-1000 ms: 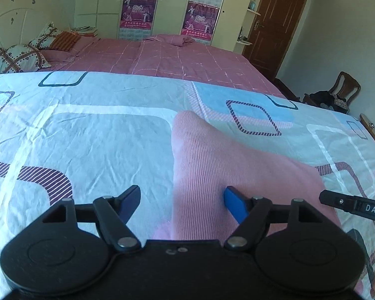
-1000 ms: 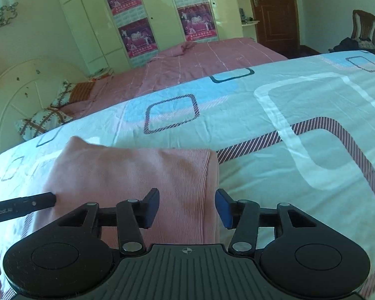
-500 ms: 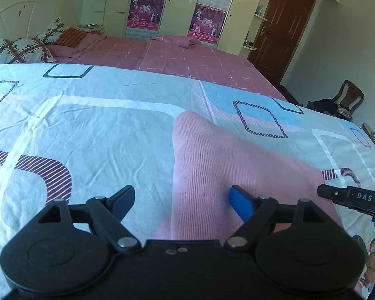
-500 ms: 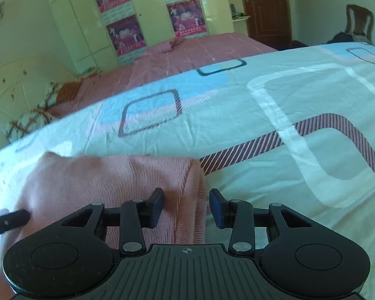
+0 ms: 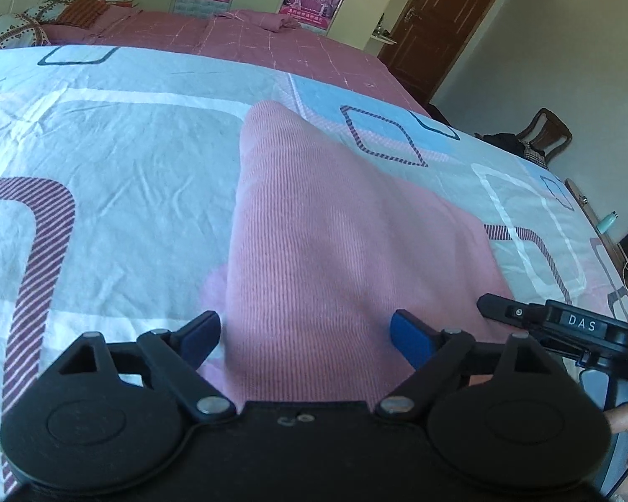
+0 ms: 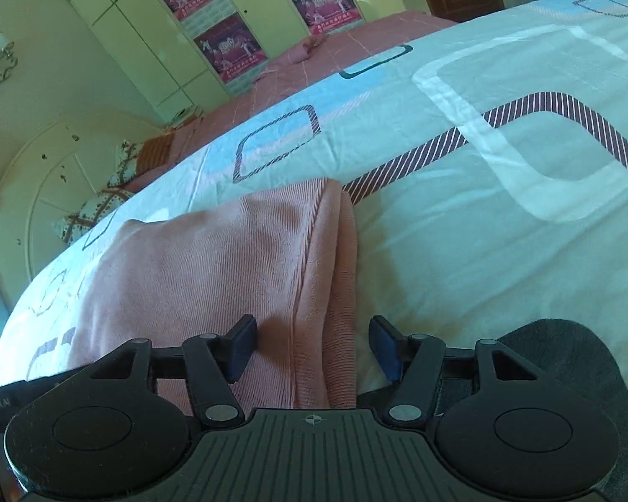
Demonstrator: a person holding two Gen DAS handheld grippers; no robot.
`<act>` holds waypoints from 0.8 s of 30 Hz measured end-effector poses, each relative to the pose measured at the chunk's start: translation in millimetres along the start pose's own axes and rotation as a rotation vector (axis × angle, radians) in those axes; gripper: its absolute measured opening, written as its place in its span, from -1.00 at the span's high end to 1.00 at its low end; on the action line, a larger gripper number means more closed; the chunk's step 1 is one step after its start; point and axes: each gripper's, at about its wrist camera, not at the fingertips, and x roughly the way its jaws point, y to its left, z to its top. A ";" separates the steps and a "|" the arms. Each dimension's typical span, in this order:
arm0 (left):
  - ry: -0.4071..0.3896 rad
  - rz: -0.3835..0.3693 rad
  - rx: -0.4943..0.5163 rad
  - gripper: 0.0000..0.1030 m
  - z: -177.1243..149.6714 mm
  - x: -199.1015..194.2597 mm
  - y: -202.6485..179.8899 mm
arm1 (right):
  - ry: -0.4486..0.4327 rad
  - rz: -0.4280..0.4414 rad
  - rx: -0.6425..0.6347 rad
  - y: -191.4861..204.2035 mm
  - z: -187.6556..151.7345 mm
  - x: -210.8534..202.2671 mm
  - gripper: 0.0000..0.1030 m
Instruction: Fold small clothes
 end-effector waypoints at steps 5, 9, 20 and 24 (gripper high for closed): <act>0.006 -0.017 -0.025 -0.51 -2.9 8.9 -3.8 | 0.027 0.056 0.021 1.5 -0.8 6.3 0.05; -0.008 -0.023 -0.005 -0.27 -4.0 5.5 -10.1 | 0.050 0.121 0.087 -4.5 -2.4 9.7 0.52; -0.029 -0.015 0.030 0.13 -3.3 -1.8 -20.2 | 0.056 0.143 0.094 -6.1 -0.9 10.7 0.63; -0.034 -0.010 0.016 0.15 -4.3 0.6 -19.1 | 0.058 0.150 0.076 -6.2 -1.3 10.8 0.65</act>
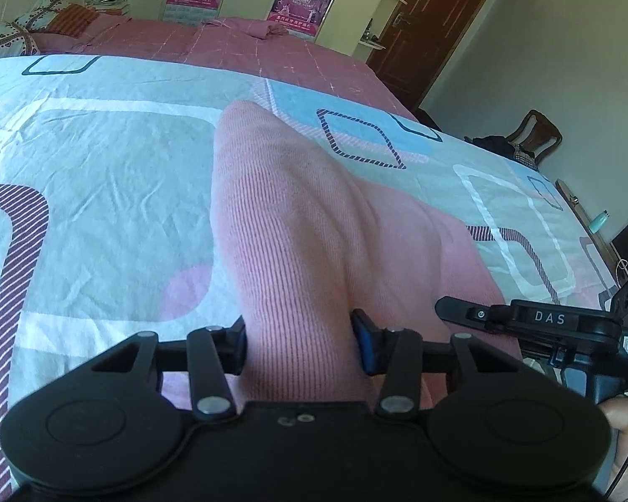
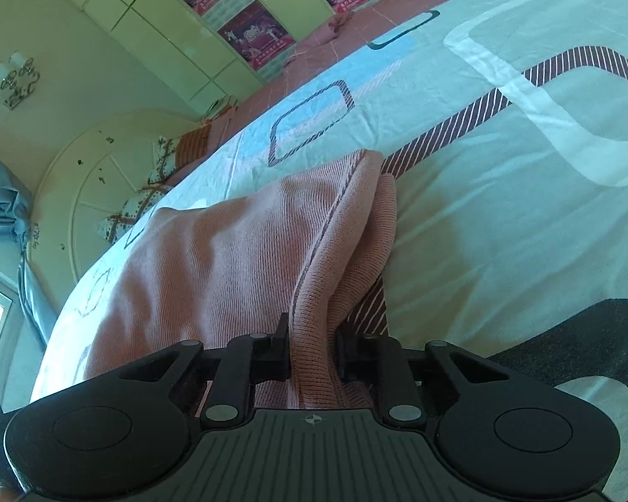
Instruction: Fold small clothes
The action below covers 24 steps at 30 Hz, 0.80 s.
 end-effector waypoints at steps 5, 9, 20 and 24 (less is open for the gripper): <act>-0.033 0.003 0.001 0.28 1.9 -12.7 -6.2 | -0.030 0.037 -0.003 7.8 0.1 -11.3 0.67; -0.053 -0.008 0.017 0.30 6.4 -26.9 -10.7 | -0.047 0.082 -0.008 24.0 3.5 -20.7 0.67; -0.110 -0.002 0.034 0.30 9.0 -95.4 28.2 | -0.048 0.165 -0.067 112.7 -14.5 -23.0 0.67; -0.131 -0.006 0.039 0.30 8.4 -128.0 69.1 | -0.053 0.182 -0.076 157.8 -35.9 -10.2 0.67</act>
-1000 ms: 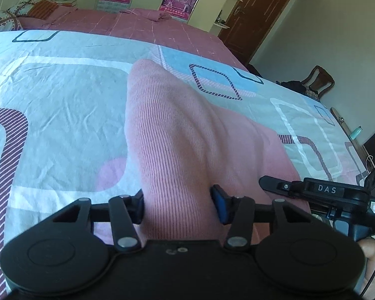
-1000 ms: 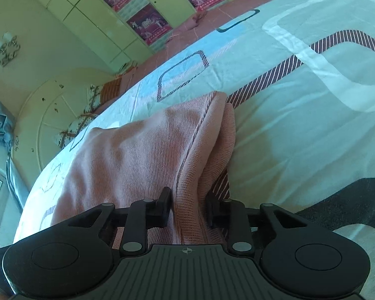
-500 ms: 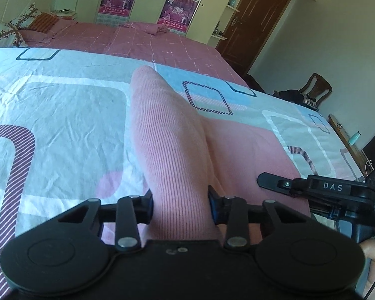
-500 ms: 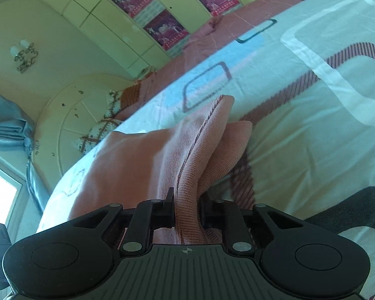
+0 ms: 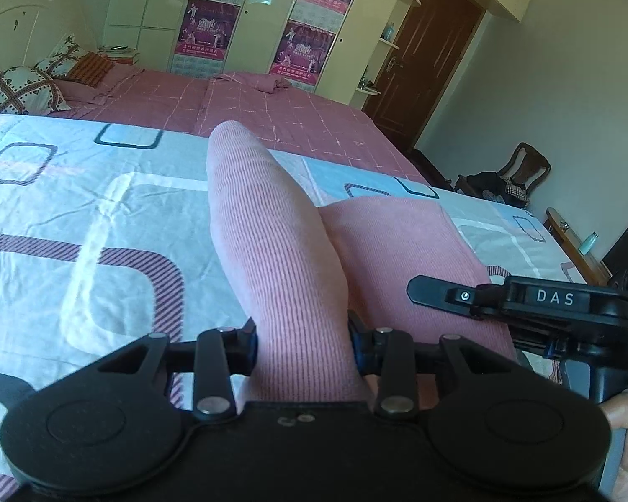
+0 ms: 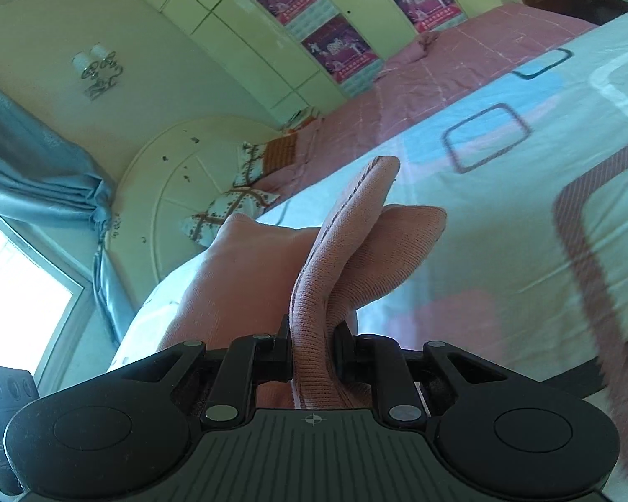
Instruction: Fold small clothes
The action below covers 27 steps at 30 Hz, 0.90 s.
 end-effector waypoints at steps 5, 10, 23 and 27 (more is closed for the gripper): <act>0.001 -0.041 0.003 0.30 3.2 -39.0 71.2 | -0.025 -0.018 0.004 65.4 -38.0 31.4 0.67; 0.007 -0.040 0.030 0.31 12.7 -70.8 136.8 | -0.041 -0.025 0.022 128.2 -73.8 73.6 0.67; -0.008 0.045 0.000 0.31 36.4 -89.8 253.9 | 0.009 0.023 0.011 207.7 -99.1 192.5 0.67; -0.009 0.048 -0.024 0.31 34.3 -78.3 279.1 | 0.035 0.014 -0.001 205.2 -102.2 220.9 0.67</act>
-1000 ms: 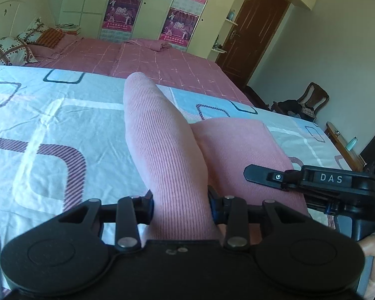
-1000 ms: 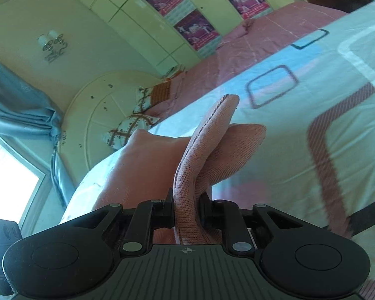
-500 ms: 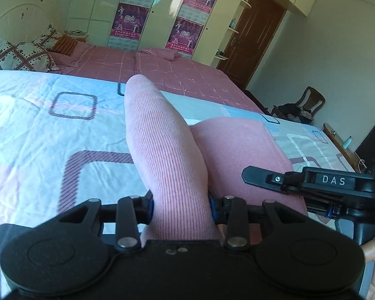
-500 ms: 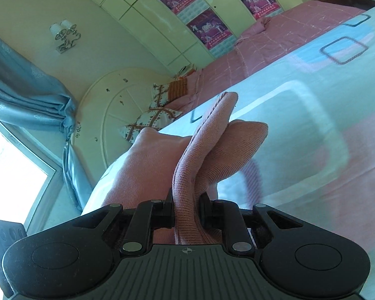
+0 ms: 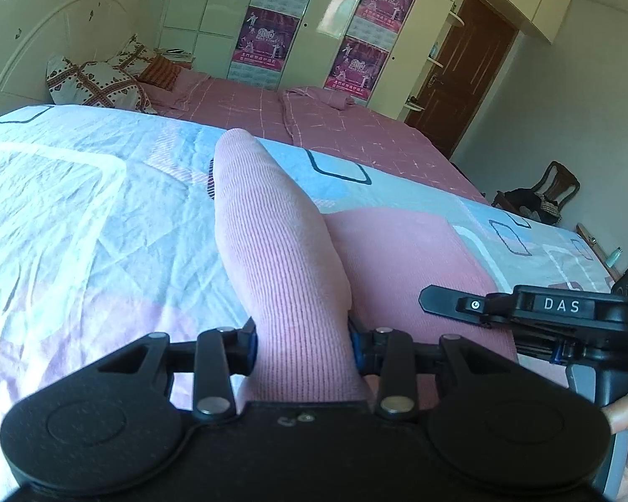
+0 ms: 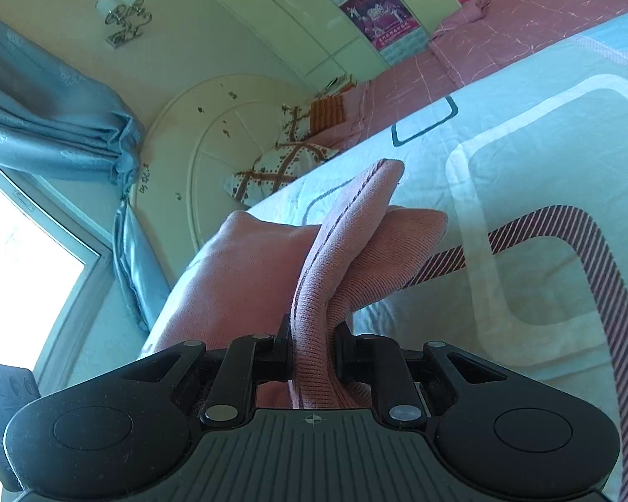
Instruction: Fold small clothes
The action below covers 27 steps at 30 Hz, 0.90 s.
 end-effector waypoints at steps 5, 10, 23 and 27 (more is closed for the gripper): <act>0.010 0.027 -0.046 0.29 -8.1 17.3 25.3 | 0.017 -0.031 -0.022 -13.2 -2.7 22.3 0.67; 0.026 0.052 -0.078 -0.08 -20.8 26.1 49.3 | 0.056 -0.093 -0.027 -37.5 -7.7 31.6 0.67; -0.062 0.086 -0.099 -0.23 0.8 1.3 46.9 | 0.041 -0.087 0.012 -49.5 13.4 26.3 0.20; -0.068 0.123 -0.115 -0.24 10.6 24.1 45.3 | 0.040 -0.115 0.058 -58.4 27.2 46.3 0.26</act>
